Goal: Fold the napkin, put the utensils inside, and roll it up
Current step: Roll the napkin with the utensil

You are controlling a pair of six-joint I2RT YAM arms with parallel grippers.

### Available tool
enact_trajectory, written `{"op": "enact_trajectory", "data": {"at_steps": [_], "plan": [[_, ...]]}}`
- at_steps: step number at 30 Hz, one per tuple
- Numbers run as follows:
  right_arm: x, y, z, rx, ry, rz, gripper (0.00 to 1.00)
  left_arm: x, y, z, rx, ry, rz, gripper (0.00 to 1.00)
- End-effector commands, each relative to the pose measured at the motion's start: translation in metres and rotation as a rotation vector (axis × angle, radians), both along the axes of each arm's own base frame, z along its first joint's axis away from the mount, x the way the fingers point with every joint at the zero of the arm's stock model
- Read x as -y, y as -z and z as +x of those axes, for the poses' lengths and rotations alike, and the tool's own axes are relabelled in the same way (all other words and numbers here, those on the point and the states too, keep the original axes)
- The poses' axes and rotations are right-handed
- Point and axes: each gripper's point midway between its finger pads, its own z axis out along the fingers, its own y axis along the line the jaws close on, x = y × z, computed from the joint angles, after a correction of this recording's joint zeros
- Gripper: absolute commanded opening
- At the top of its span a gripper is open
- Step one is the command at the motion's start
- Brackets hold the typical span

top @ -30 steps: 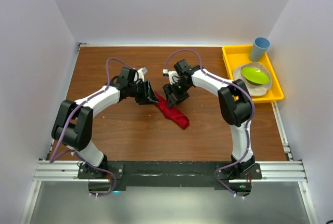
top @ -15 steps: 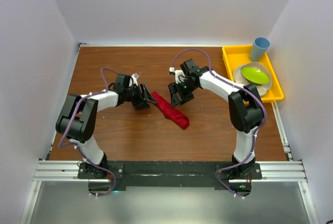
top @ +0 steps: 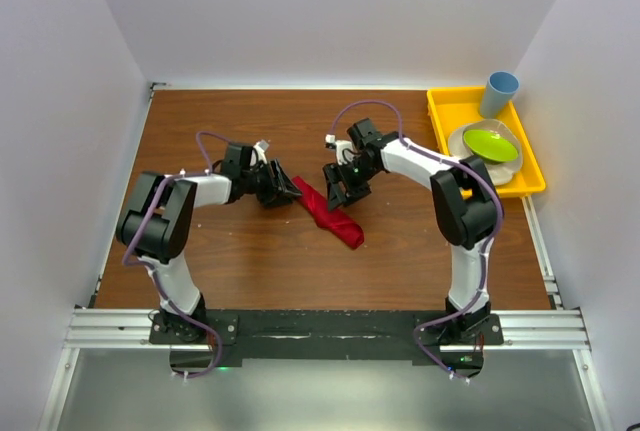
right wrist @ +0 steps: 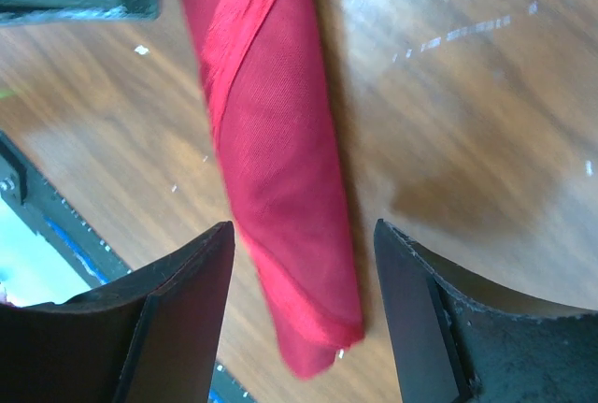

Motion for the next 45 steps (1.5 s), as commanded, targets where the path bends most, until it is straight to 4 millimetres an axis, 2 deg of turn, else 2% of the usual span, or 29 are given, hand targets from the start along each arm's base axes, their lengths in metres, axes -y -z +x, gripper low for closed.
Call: {"op": "enact_trajectory", "data": {"at_steps": [1,7,9,17,22,26,30,31,33,34,37,38,39,40,43,45], "plan": [[-0.018,-0.004,0.015,0.032,-0.038,0.078,0.66,0.002,-0.006,0.013,0.046,0.012,-0.004,0.49],[-0.02,0.003,0.011,0.007,-0.046,0.088,0.65,0.003,0.009,0.019,0.04,0.031,0.018,0.39],[-0.02,0.004,0.007,-0.009,-0.047,0.104,0.64,0.006,0.005,0.026,0.062,0.044,0.018,0.37],[-0.01,0.014,-0.005,-0.046,0.056,0.071,0.61,0.039,0.006,0.043,0.074,0.113,-0.007,0.32],[-0.004,0.015,-0.004,-0.027,0.111,0.046,0.58,0.058,0.007,0.044,0.063,0.137,-0.035,0.31],[0.0,0.021,-0.004,-0.026,0.15,0.025,0.56,0.062,0.002,0.049,0.075,0.136,-0.027,0.34],[0.003,0.016,0.005,0.016,0.236,0.012,0.59,0.053,-0.01,0.046,0.086,0.13,0.007,0.46],[0.003,0.014,0.008,0.029,0.256,0.011,0.61,0.051,-0.018,0.047,0.105,0.125,0.013,0.51],[0.002,0.008,0.012,0.058,0.29,0.003,0.63,0.043,-0.02,0.039,0.078,0.119,0.038,0.56],[0.001,0.006,0.013,0.074,0.296,-0.008,0.64,0.038,-0.03,0.041,0.101,0.112,0.048,0.59],[-0.006,0.004,0.014,0.12,0.304,-0.056,0.69,0.021,-0.047,0.039,0.131,0.092,0.09,0.63],[-0.013,0.003,0.01,0.122,0.298,-0.062,0.77,0.015,-0.05,0.038,0.132,0.083,0.103,0.64],[-0.012,0.005,0.013,0.141,0.314,-0.09,0.88,0.007,-0.052,0.036,0.126,0.073,0.118,0.64],[-0.013,0.005,0.012,0.151,0.317,-0.102,0.98,-0.004,-0.064,0.039,0.156,0.052,0.125,0.65],[-0.022,0.002,0.012,0.212,0.311,-0.14,0.98,-0.027,-0.079,0.036,0.183,0.021,0.132,0.66],[-0.019,0.004,0.011,0.228,0.312,-0.19,0.98,-0.039,-0.089,0.033,0.197,0.004,0.134,0.66]]}}
